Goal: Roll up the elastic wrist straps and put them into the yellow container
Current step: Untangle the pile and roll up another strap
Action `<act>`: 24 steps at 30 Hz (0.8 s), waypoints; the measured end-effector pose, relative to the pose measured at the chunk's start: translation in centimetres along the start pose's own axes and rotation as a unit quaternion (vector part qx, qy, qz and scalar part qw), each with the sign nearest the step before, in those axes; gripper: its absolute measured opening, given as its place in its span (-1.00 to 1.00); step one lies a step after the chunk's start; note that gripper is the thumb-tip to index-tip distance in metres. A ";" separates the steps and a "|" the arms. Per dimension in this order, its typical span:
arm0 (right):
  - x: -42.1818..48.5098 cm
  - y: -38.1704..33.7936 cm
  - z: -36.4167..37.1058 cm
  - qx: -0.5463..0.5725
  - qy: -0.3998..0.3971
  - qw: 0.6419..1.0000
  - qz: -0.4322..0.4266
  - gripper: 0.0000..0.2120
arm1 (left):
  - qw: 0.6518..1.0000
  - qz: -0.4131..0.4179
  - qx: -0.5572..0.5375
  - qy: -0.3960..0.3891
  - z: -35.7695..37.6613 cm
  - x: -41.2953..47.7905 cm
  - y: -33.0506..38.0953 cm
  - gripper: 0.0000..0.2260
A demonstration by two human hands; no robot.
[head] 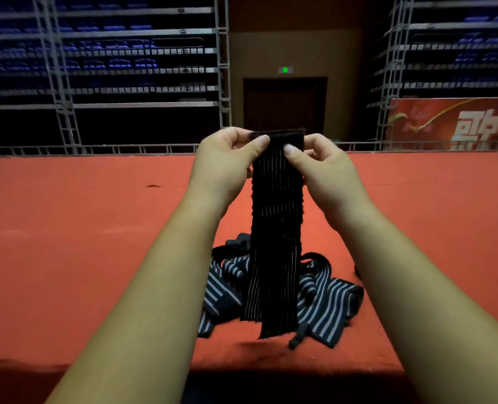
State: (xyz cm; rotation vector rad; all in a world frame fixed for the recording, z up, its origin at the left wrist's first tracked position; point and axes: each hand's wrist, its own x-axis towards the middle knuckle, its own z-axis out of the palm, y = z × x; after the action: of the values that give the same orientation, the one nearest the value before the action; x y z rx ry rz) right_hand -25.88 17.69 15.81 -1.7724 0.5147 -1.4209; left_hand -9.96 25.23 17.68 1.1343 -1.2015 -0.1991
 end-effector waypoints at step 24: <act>-5.3 13.1 1.6 -0.032 -0.009 0.980 0.196 -0.90 | 0.970 -0.222 -0.021 -0.098 2.1 -4.9 -12.8 -0.87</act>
State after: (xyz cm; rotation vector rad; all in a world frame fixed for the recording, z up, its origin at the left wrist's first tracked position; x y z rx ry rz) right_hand -23.82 14.19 2.19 -1.6204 0.8557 -1.1214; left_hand -8.32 21.09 4.51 1.3605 -1.0929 -0.6880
